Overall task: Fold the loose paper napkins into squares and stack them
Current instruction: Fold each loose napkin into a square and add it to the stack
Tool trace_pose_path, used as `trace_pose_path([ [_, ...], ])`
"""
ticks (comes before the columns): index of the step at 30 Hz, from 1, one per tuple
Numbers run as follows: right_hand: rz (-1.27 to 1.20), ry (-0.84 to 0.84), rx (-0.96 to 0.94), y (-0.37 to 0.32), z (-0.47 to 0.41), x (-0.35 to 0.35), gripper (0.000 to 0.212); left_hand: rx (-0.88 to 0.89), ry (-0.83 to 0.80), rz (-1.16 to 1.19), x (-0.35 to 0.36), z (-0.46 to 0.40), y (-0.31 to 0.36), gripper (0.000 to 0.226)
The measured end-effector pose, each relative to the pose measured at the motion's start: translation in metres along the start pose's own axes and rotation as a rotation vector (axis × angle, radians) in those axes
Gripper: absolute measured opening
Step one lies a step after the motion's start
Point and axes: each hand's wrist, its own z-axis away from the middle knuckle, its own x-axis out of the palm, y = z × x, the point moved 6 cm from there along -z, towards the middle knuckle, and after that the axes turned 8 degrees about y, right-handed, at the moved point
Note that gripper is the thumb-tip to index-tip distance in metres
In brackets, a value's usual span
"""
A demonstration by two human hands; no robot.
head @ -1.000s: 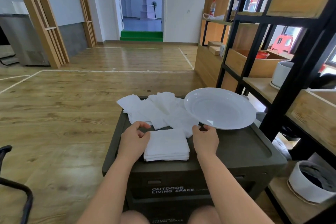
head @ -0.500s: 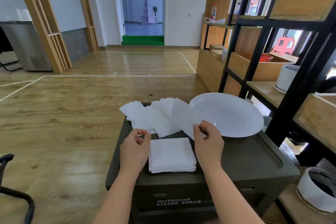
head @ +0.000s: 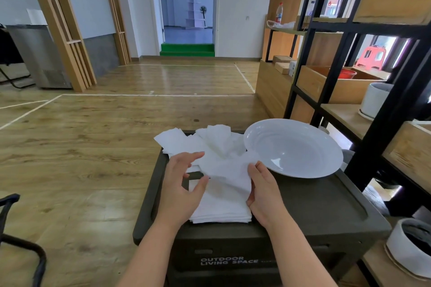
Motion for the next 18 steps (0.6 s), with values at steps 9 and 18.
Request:
trace_pose_path([
  [9,-0.007,-0.075,-0.005,0.001,-0.001,0.004,0.025,-0.105,-0.092,0.002,0.006,-0.001,-0.002,0.015],
  [18,0.54,-0.014,-0.519,-0.022,0.015,0.013,0.039,-0.079,0.071,0.088,-0.007,-0.003,0.002,0.011],
])
